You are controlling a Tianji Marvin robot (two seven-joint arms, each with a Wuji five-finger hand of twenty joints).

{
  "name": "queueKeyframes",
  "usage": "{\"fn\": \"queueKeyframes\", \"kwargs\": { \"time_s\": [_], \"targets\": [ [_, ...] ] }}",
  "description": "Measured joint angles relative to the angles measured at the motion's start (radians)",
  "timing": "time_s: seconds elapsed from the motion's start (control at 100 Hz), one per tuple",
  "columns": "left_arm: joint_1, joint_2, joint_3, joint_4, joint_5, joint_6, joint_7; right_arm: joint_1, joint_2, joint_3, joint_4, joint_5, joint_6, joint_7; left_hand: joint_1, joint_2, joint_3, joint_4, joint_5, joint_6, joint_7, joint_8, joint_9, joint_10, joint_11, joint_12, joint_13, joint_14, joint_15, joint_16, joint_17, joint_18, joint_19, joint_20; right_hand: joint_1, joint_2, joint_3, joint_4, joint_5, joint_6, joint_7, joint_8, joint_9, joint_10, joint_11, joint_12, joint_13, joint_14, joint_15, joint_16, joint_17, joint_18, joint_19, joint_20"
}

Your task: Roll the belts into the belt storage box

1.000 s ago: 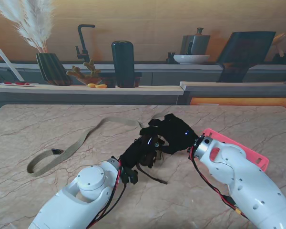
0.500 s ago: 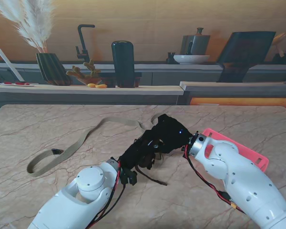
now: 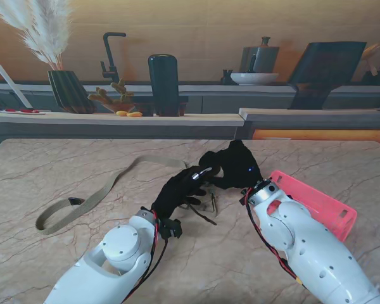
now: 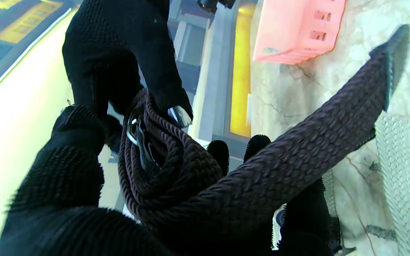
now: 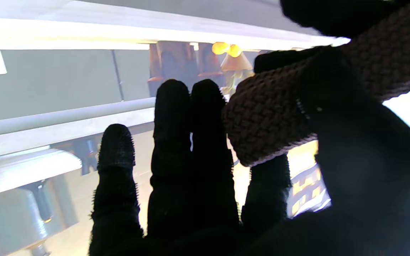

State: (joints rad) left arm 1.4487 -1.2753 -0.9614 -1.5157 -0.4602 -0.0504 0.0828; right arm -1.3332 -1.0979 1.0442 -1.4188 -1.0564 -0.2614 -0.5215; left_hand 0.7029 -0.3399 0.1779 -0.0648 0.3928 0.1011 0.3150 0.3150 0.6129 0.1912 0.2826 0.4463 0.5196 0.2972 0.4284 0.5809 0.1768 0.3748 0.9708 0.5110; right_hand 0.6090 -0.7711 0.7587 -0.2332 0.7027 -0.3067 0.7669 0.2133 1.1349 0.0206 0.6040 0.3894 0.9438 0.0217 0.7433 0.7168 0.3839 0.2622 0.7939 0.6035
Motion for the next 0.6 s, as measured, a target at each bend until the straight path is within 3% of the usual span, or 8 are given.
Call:
{"fn": "queueKeyframes", "kwargs": {
  "time_s": [0.05, 0.18, 0.26, 0.35, 0.6],
  "targets": [
    [0.006, -0.002, 0.0, -0.008, 0.008, 0.001, 0.042, -0.003, -0.004, 0.002, -0.002, 0.002, 0.03, -0.015, 0.002, 0.006, -0.015, 0.0, -0.004, -0.001, 0.0, 0.013, -0.037, 0.0, -0.013, -0.014, -0.029, -0.003, -0.021, -0.004, -0.007, -0.002, -0.015, 0.0, 0.0, 0.0, 0.0, 0.0, 0.006, 0.019, 0.002, 0.0, 0.0, 0.005, 0.016, -0.005, 0.0, 0.005, 0.002, 0.0, 0.0, 0.0, 0.002, -0.004],
    [0.02, -0.025, 0.01, -0.018, 0.04, -0.034, 0.243, -0.011, -0.016, 0.005, -0.005, 0.04, 0.106, -0.058, 0.013, 0.006, -0.023, 0.0, -0.056, -0.004, 0.0, 0.01, -0.104, 0.001, -0.03, -0.04, -0.071, -0.039, -0.071, -0.052, -0.029, -0.017, -0.065, -0.03, 0.0, 0.0, 0.0, 0.0, 0.011, 0.064, 0.025, 0.0, 0.001, 0.021, 0.046, -0.005, 0.0, 0.02, 0.024, 0.0, -0.011, 0.012, 0.014, -0.014],
    [0.022, -0.036, 0.009, -0.014, 0.04, -0.071, 0.219, -0.016, -0.028, 0.006, -0.007, 0.103, 0.12, -0.063, 0.012, 0.006, -0.023, 0.0, -0.061, -0.015, 0.0, 0.01, -0.109, 0.001, -0.032, -0.056, -0.079, -0.057, -0.089, -0.084, -0.026, -0.032, -0.068, -0.037, 0.0, 0.0, 0.0, 0.0, 0.015, 0.074, 0.025, 0.0, 0.001, 0.024, 0.052, -0.005, 0.0, 0.023, 0.026, 0.0, -0.013, 0.014, 0.022, -0.014],
    [0.022, -0.038, 0.008, -0.011, 0.036, -0.073, 0.161, -0.02, -0.04, 0.003, -0.008, 0.12, 0.146, -0.076, 0.008, 0.006, -0.011, 0.0, -0.088, -0.015, 0.0, 0.009, -0.11, 0.001, -0.031, -0.078, -0.079, -0.062, -0.11, -0.109, -0.023, -0.042, -0.083, -0.049, 0.0, 0.0, 0.0, 0.0, 0.017, 0.075, 0.025, 0.0, 0.001, 0.025, 0.052, -0.005, 0.0, 0.025, 0.034, 0.0, -0.013, 0.014, 0.03, -0.014],
    [0.008, -0.035, 0.034, 0.009, 0.05, -0.073, 0.164, -0.02, -0.073, -0.031, 0.013, 0.214, 0.207, -0.135, -0.009, 0.005, 0.025, 0.0, -0.143, -0.02, 0.0, 0.009, -0.187, 0.0, -0.041, -0.118, -0.134, -0.078, -0.174, -0.178, -0.046, -0.122, -0.195, -0.105, 0.0, 0.0, 0.0, 0.0, 0.019, 0.075, 0.026, 0.0, 0.001, 0.027, 0.06, -0.009, 0.0, 0.026, 0.037, 0.0, -0.025, 0.015, 0.042, -0.024]
  ]
}}
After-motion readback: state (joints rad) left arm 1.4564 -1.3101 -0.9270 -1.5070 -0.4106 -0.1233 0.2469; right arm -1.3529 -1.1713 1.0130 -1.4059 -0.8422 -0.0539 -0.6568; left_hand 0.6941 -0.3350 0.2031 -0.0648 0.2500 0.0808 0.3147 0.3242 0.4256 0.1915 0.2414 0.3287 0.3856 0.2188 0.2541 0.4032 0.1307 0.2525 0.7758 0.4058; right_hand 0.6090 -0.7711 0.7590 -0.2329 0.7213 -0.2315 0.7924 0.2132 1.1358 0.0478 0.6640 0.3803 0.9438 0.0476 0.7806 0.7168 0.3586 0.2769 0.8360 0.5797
